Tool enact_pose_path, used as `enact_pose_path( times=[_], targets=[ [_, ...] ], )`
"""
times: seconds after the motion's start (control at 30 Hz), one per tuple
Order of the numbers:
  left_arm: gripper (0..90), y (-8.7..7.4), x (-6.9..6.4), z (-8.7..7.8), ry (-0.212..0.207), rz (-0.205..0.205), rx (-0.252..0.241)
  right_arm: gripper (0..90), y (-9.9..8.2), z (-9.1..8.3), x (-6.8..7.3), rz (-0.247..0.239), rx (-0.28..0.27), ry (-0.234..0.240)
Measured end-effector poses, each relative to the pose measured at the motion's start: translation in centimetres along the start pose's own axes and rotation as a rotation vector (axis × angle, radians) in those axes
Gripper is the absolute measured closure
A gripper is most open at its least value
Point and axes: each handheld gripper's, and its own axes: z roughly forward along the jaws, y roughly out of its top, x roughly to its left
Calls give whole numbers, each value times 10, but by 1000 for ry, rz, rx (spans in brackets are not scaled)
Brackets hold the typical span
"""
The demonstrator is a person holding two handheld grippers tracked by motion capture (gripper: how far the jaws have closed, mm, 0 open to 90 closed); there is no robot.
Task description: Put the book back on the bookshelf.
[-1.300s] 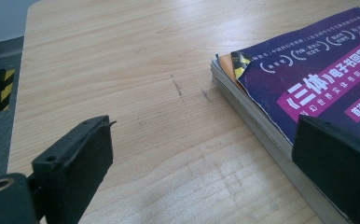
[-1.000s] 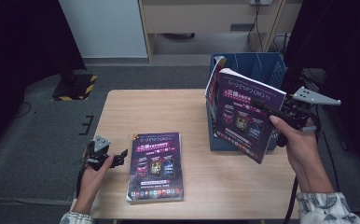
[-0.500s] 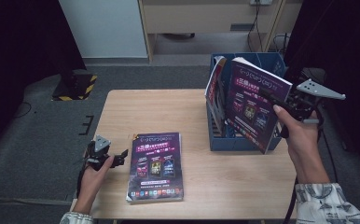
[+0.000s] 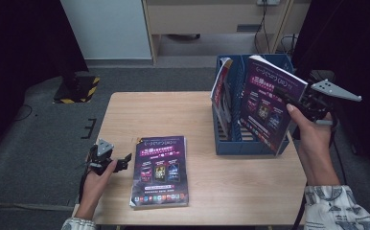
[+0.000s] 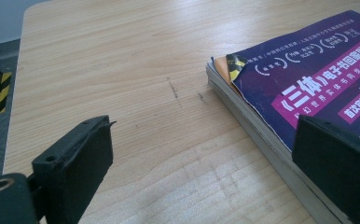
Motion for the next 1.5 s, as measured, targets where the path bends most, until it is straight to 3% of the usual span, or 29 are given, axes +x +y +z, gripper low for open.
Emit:
enact_pose_path(
  times=[0.3, 0.53, 1.0, 1.27, 1.5],
  targets=[
    [50, 0, -1, 0, -2, 0, -3, 823, 0, 15, -4, -17, 2, -88],
    [50, 0, -2, 1, -3, -2, -6, 823, -6, 41, -9, -3, -9, -161],
    [50, 0, -3, 0, -13, -5, -7, 822, -10, 80, -17, 15, -6, -203],
    [50, -1, -3, 1, -18, -8, -3, 822, -18, 88, -19, 42, -27, -217],
    [50, -1, -3, 1, -19, -7, -2, 821, -23, 94, -17, 18, -40, -236]
  ],
)
